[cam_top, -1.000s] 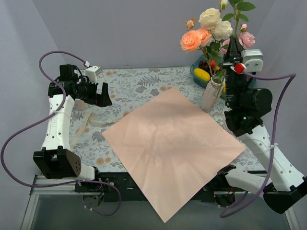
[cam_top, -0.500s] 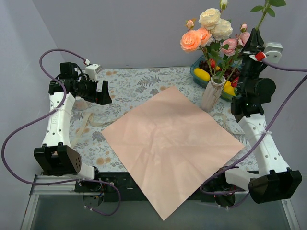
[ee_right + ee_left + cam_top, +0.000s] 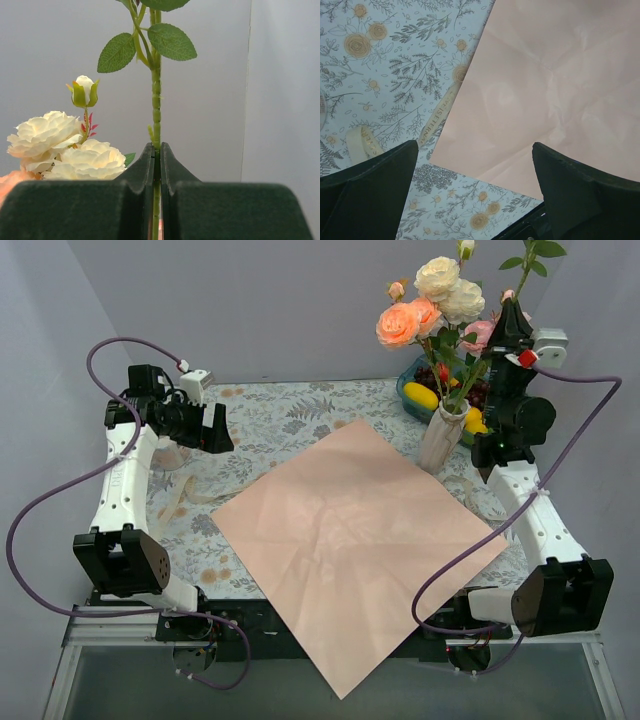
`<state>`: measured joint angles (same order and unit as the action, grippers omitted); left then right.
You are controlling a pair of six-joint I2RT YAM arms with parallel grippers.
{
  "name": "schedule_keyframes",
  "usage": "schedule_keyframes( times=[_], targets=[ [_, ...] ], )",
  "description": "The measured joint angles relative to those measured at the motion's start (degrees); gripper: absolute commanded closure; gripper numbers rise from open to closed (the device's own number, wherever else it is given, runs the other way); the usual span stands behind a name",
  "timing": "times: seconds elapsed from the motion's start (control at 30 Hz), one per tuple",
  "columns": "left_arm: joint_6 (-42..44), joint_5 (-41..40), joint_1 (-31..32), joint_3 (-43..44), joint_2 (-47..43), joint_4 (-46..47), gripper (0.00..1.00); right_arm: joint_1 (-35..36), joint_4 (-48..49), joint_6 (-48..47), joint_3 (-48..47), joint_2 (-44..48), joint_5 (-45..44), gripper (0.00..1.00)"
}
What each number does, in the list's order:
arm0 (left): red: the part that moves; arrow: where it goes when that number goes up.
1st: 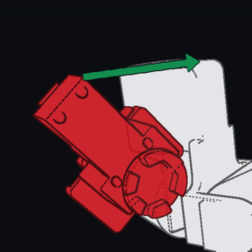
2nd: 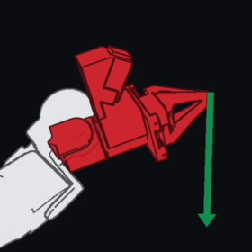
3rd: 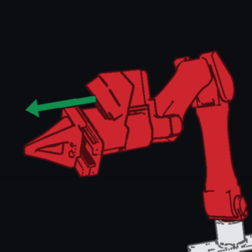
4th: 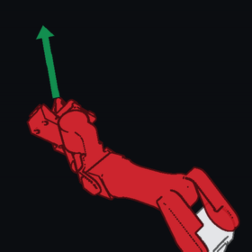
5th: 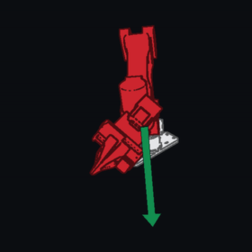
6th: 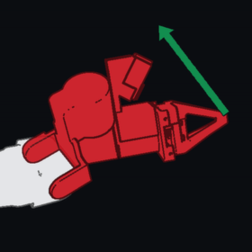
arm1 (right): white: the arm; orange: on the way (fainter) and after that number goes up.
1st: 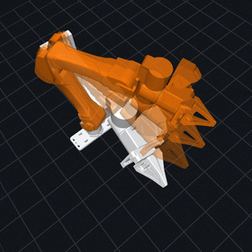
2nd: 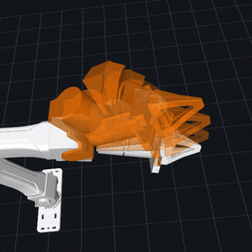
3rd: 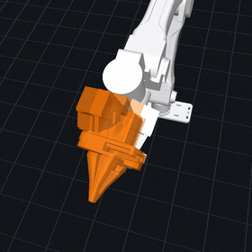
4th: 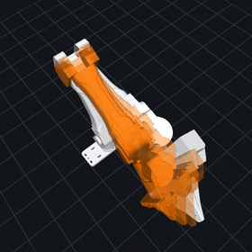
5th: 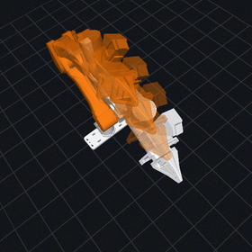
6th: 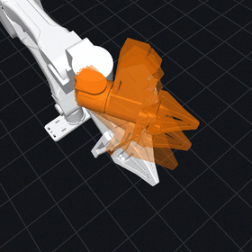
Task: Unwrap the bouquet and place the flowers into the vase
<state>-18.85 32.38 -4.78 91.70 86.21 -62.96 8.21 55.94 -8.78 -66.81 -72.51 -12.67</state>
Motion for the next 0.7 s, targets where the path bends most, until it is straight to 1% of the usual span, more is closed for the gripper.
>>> schedule_keyframes(
  times=[0.2, 0.7],
  targets=[
    [0.07, 0.02, 0.0, 2.99, 1.95, -0.35, 0.02, -0.04, 4.7, 0.31, 0.33, -2.56, 0.13, 0.99],
    [0.28, -0.02, 0.0, 3.08, 2.21, -0.46, 0.02, -0.22, 8.57, -2.16, 2.86, -4.02, 2.62, 0.99]
  ],
)
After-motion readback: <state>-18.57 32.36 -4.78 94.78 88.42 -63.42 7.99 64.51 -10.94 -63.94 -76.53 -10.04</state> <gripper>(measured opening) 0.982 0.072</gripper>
